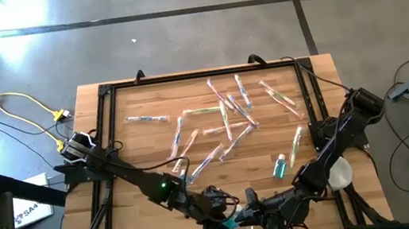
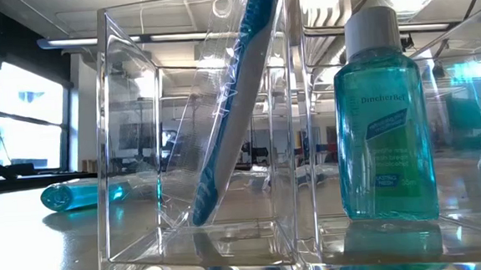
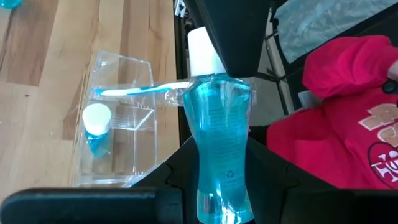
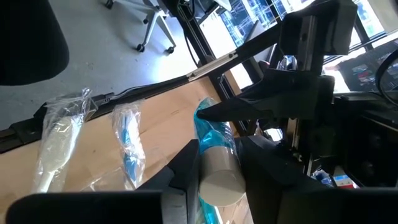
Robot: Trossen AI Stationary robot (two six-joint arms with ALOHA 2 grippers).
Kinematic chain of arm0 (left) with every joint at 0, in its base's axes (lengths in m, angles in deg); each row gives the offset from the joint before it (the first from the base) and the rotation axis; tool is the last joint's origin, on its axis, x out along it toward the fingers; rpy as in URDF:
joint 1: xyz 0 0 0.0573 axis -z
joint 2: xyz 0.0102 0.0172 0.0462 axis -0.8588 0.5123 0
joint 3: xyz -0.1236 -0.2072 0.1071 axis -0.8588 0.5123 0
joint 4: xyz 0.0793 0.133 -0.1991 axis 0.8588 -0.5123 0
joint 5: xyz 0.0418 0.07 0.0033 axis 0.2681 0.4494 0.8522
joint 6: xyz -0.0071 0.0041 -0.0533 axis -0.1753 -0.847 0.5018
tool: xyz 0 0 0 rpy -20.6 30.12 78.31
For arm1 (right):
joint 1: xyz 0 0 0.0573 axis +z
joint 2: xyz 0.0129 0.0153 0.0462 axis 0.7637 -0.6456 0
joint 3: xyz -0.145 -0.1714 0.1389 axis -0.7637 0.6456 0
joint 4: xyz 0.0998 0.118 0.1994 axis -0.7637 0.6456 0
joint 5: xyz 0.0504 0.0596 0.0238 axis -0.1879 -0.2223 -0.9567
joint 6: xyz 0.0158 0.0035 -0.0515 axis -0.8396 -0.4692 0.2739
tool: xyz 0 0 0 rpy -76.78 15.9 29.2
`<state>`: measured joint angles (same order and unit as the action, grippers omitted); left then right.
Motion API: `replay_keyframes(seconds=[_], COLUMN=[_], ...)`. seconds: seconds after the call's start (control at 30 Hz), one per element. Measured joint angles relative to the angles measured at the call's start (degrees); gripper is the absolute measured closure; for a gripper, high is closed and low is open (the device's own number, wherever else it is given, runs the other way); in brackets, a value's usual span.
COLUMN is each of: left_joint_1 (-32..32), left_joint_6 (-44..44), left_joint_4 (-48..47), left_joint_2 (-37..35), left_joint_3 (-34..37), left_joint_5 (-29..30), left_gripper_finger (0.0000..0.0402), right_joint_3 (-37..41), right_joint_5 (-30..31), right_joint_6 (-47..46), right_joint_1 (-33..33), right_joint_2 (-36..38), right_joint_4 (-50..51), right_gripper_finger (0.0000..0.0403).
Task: Pick & Place toothbrushing station
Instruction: Put the mouthwash into the transparent organizer
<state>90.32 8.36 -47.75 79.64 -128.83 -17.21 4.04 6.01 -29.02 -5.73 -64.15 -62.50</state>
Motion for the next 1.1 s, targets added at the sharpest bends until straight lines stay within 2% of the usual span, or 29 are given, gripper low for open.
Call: replay_keyframes(seconds=[0.1, 0.2, 0.33, 0.47, 0.57, 0.8, 0.93, 1.1], left_joint_1=[0.0, 0.0, 0.1, 0.0, 0.4, 2.8, 4.7, 7.3], left_joint_6=[0.0, 0.0, 0.4, 0.4, 0.4, -0.1, -0.2, 0.4], left_joint_4=[0.0, -0.1, -0.7, -0.9, 0.3, -0.4, -1.5, -5.5], left_joint_2=[0.0, 0.0, 0.0, -0.2, -0.2, -3.0, -4.5, -6.5], left_joint_3=[0.0, 0.0, 0.0, -0.1, -0.1, -0.1, -0.1, -0.1], left_joint_5=[0.0, 0.8, 4.2, 4.2, 2.5, 5.0, 7.0, 12.7], left_gripper_finger=[0.0301, 0.0281, 0.0224, 0.0164, 0.0136, 0.0125, 0.0124, 0.0124], right_joint_3=[0.0, 0.0, 0.1, 0.2, 0.2, -0.7, -5.4, -13.6], right_joint_5=[0.0, 0.0, -0.7, -0.4, 1.7, 6.2, 9.1, 7.4], right_joint_6=[0.0, 0.0, -0.4, -0.5, -0.4, 0.0, -3.9, -12.8], right_joint_1=[0.0, 0.0, 0.0, 0.3, 0.8, 3.3, 4.7, 5.3], right_joint_2=[0.0, 0.0, 0.0, -0.3, -0.2, 0.6, 0.7, 0.8], right_joint_4=[0.1, 0.1, 1.0, 1.3, 1.4, 3.7, 12.0, 26.0], right_gripper_finger=[0.0318, 0.0318, 0.0318, 0.0318, 0.0318, 0.0318, 0.0318, 0.0318])
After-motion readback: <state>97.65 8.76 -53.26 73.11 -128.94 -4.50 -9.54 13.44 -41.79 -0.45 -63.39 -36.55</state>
